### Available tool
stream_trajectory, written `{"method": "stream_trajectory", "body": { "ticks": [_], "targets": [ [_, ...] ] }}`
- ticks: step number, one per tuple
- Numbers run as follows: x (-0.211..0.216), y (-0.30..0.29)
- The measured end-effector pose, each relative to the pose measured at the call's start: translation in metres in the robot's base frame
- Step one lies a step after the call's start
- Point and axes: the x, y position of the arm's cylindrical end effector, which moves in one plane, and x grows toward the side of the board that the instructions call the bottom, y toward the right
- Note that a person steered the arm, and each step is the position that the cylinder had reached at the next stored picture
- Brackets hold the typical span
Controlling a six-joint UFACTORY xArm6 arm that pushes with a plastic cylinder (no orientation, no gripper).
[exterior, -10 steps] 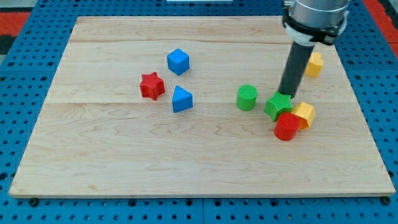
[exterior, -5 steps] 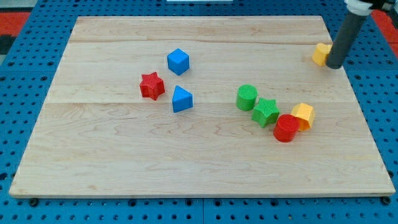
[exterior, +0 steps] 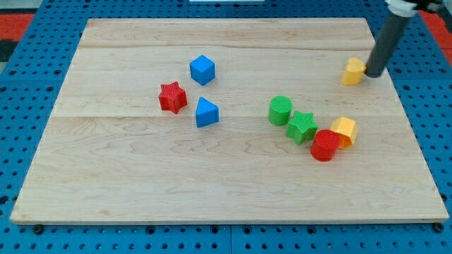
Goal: Move the yellow heart into the red circle and yellow hexagon
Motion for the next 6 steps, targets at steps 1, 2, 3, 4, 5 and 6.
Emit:
{"method": "stream_trajectory", "body": {
  "ticks": [1,2,3,4,5,6],
  "targets": [
    [-0.014,-0.031],
    [0.052,-0.073],
    [0.077,-0.088],
    [0.047,-0.079],
    [0.045,-0.066],
    [0.092,-0.072]
  ]
}}
